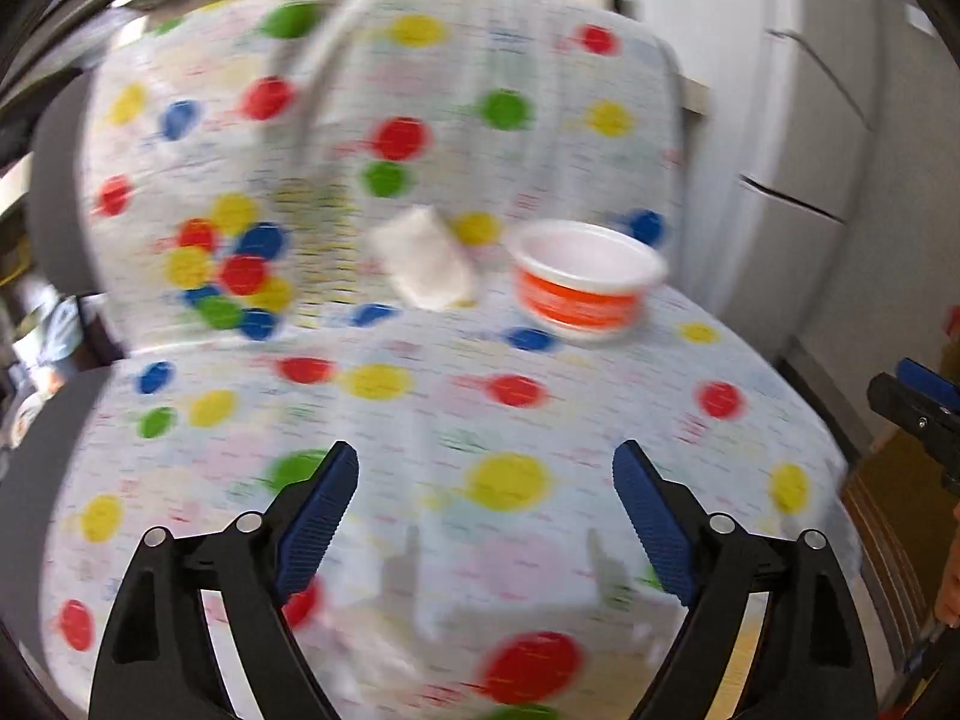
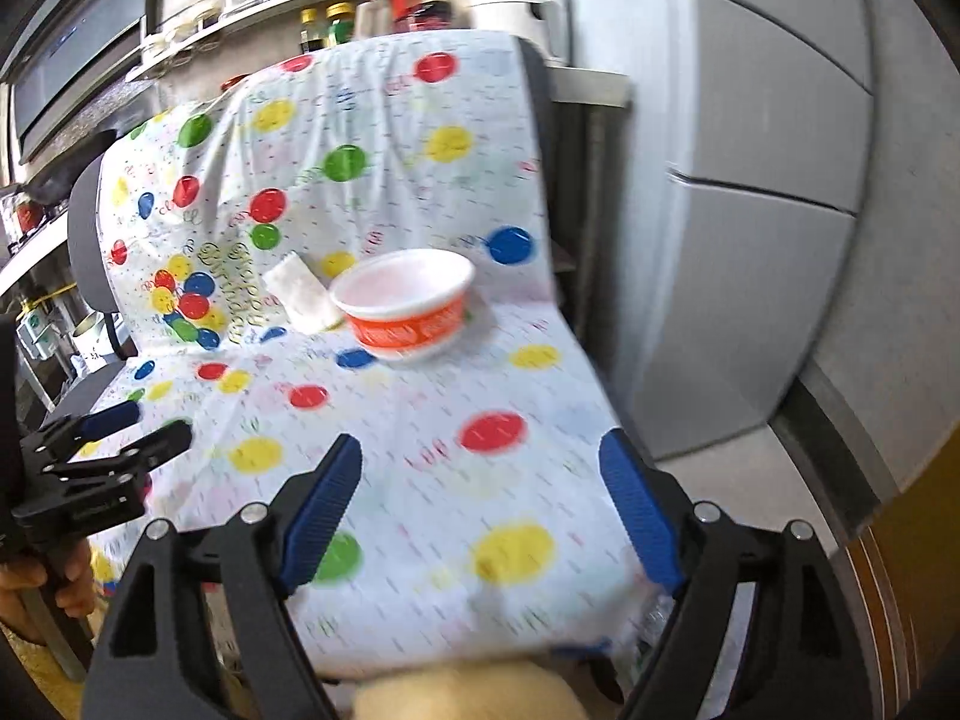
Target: Collect trash
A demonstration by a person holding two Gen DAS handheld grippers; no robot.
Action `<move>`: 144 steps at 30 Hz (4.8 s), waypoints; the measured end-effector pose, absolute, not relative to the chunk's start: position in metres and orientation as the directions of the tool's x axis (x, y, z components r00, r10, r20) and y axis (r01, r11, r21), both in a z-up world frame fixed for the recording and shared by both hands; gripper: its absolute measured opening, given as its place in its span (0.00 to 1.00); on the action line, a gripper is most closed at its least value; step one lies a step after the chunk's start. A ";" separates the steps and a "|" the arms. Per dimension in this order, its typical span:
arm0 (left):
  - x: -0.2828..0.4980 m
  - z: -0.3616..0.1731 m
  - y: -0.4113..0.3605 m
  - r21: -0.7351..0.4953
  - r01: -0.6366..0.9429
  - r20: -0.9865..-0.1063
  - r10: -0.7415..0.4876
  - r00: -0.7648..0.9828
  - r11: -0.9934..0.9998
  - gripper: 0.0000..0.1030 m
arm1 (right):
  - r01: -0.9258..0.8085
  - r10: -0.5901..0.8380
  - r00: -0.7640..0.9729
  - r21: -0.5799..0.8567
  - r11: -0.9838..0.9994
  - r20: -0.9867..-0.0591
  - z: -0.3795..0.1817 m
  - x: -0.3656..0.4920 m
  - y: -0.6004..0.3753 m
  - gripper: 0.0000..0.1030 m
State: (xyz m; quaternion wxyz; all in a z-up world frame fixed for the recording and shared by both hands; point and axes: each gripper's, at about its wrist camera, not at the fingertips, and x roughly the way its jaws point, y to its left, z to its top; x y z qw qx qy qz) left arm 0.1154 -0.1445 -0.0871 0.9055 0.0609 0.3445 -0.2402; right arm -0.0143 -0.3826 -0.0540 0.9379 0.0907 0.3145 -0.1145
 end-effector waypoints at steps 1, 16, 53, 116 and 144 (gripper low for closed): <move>0.125 -0.085 -0.136 -0.051 0.450 -0.652 -0.371 0.661 0.891 0.84 | 0.269 -0.151 0.774 0.104 0.957 -0.614 -0.054 -0.002 -0.381 0.78; 0.260 -0.092 -0.180 -0.136 0.476 -0.670 -0.435 0.602 0.869 0.63 | 0.247 -0.108 0.790 0.151 0.957 -0.604 -0.061 0.109 -0.394 0.78; 0.235 -0.086 -0.173 -0.279 0.475 -0.602 -0.538 0.590 0.834 0.02 | 0.264 -0.096 0.782 0.187 0.946 -0.615 -0.086 0.115 -0.409 0.78; -0.063 -0.163 -0.444 -0.182 0.948 -0.716 -0.696 0.053 0.260 0.03 | 0.850 -0.357 0.466 0.297 0.435 -0.810 -0.206 -0.246 -0.584 0.05; -0.033 -0.134 -0.395 -0.041 0.894 -0.721 -0.632 0.283 0.447 0.87 | 0.839 -0.396 0.397 0.153 0.522 -0.828 -0.162 -0.247 -0.521 0.92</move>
